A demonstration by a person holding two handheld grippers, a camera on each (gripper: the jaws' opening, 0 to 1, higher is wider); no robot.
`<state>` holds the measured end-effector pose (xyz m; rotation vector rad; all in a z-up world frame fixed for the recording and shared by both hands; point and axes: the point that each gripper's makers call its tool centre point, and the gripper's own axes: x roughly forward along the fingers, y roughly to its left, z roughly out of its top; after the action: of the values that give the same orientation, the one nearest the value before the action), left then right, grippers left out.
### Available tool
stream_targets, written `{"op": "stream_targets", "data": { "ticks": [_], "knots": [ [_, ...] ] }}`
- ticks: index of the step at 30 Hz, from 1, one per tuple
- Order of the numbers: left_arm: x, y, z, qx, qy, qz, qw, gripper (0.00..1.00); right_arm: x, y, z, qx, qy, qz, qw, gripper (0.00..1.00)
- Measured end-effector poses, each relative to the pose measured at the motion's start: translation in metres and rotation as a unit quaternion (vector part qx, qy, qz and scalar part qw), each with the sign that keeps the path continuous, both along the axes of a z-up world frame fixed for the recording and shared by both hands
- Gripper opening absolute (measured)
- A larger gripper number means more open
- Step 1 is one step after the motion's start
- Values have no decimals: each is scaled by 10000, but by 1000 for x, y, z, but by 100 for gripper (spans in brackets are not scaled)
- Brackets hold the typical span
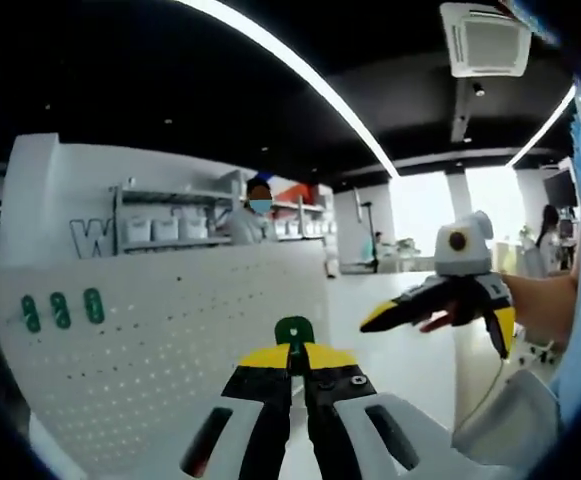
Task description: Insert the hook assembly into the mounting plate slot until the hook locks in place.
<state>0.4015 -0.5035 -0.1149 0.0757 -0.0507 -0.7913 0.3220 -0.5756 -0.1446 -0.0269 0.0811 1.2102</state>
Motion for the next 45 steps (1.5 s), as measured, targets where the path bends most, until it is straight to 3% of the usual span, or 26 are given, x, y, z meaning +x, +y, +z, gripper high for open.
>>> {"op": "stream_targets", "data": {
  "ticks": [5,18,31,45],
  "knots": [
    [21,17,10,-166,-206,663,9975,3,1,0,0,-9,7,-4,10000,89],
    [51,36,18,-258,-352,1548,9870,3,2,-3,0,-1,2,-59,10000,88],
    [77,38,27,-341,-516,1975,9783,3,3,-9,-2,36,17,-134,9999,88],
    [120,52,36,-416,-536,2609,9630,3,7,-16,-7,69,68,-207,9997,88]
  ]
}}
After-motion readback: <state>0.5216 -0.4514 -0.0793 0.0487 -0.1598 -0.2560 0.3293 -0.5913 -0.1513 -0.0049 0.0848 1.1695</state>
